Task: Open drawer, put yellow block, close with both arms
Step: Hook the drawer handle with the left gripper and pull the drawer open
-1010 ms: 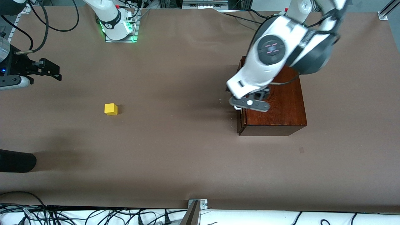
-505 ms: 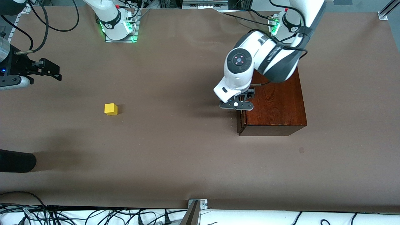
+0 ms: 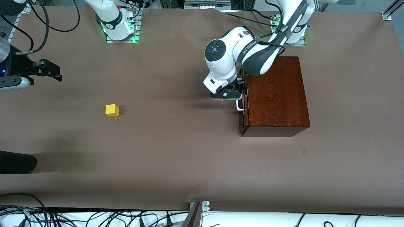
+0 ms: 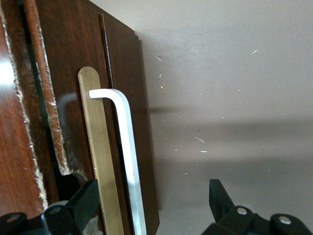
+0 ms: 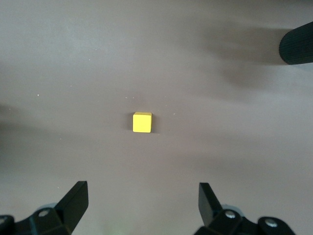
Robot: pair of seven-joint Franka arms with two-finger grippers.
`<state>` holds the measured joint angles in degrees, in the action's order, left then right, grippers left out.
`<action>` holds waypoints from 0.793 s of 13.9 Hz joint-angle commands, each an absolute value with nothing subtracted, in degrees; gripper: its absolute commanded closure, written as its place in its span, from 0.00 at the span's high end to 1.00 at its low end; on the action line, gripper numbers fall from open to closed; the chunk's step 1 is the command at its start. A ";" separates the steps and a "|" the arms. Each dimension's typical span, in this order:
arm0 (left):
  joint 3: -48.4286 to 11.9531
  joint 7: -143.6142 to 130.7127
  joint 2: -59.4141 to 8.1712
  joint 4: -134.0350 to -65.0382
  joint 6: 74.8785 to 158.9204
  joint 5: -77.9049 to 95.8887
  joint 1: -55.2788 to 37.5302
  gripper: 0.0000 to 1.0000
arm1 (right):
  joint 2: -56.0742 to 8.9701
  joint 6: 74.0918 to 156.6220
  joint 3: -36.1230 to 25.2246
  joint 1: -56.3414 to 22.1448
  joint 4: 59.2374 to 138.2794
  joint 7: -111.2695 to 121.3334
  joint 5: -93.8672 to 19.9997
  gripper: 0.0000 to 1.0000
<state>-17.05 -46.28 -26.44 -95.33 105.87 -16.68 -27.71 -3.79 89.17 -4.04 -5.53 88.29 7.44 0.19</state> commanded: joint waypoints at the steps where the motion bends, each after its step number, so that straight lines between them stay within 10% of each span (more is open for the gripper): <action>1: -16.79 -47.37 -25.14 -98.08 106.96 -20.73 -27.95 1.00 | -3.60 88.51 -4.04 -5.36 87.63 7.12 -0.44 1.00; 11: -16.79 -50.44 -27.94 -98.70 111.00 -21.36 -29.26 1.00 | -3.60 88.51 -4.04 -5.36 87.63 7.12 -0.53 1.00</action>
<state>-17.11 -48.12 -26.99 -98.00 109.22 -19.77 -28.13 -3.79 89.17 -4.04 -5.53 88.29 7.44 0.19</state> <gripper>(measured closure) 0.000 0.000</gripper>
